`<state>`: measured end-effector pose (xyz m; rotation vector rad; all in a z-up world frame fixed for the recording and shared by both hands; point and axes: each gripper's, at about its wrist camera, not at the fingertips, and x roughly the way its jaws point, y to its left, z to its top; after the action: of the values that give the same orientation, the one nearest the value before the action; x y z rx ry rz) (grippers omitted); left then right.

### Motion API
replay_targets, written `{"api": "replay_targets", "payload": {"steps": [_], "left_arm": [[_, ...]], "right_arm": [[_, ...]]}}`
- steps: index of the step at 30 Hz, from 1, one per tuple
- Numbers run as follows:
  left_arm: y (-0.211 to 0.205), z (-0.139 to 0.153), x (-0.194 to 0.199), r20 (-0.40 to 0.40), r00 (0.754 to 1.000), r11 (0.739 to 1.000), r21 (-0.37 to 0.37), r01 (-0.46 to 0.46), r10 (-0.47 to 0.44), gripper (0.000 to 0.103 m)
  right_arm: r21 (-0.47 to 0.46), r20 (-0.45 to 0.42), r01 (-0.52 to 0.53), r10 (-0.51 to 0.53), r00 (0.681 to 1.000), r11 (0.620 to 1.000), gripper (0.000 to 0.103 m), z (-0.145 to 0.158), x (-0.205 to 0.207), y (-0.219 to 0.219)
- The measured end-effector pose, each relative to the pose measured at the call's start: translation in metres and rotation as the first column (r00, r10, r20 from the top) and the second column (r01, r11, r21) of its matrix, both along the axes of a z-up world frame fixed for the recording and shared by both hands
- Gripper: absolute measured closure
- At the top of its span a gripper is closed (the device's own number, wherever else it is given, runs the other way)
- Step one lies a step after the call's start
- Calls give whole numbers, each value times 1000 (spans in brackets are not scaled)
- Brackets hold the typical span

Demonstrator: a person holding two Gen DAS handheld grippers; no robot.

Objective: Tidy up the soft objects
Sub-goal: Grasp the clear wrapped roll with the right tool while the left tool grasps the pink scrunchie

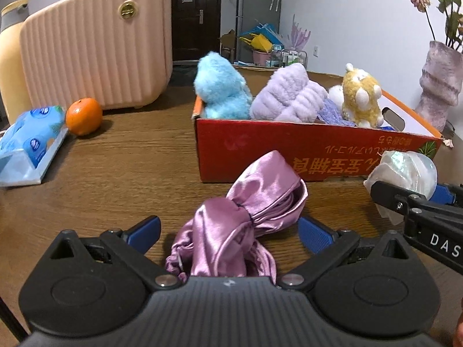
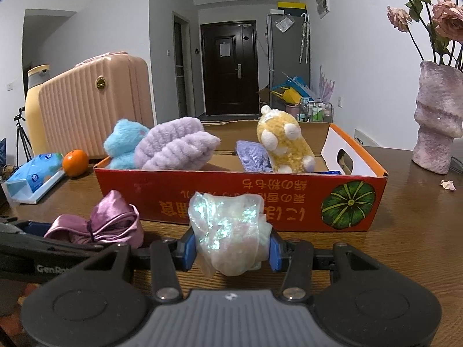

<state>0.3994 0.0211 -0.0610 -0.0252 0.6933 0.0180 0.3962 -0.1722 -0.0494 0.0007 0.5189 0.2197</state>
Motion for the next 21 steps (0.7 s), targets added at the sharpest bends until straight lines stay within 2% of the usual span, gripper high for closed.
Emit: {"api": "replay_targets", "payload": {"steps": [4, 7, 10, 12, 14, 21], "left_arm": [[-3, 0, 0, 8, 1000, 1000, -5, 24, -24, 3], [-3, 0, 0, 9, 999, 999, -17, 37, -36, 15], [-3, -1, 0, 0, 999, 999, -8, 40, -40, 31], [-2, -1, -1, 1, 999, 999, -15, 50, -50, 45], [-3, 0, -2, 6, 998, 998, -13, 57, -57, 53], [1, 5, -7, 34, 998, 998, -33, 57, -56, 61]], "right_arm": [[2, 0, 0, 0, 1000, 1000, 56, 0, 0, -1], [1, 2, -1, 1, 1000, 1000, 56, 0, 0, 0], [5, 10, -5, 4, 1000, 1000, 56, 1, -1, 0], [3, 13, -7, 7, 1000, 1000, 56, 1, -2, 1], [2, 15, -10, 9, 1000, 1000, 56, 1, -3, 1], [8, 29, -14, 14, 999, 1000, 56, 3, -7, -1]]}}
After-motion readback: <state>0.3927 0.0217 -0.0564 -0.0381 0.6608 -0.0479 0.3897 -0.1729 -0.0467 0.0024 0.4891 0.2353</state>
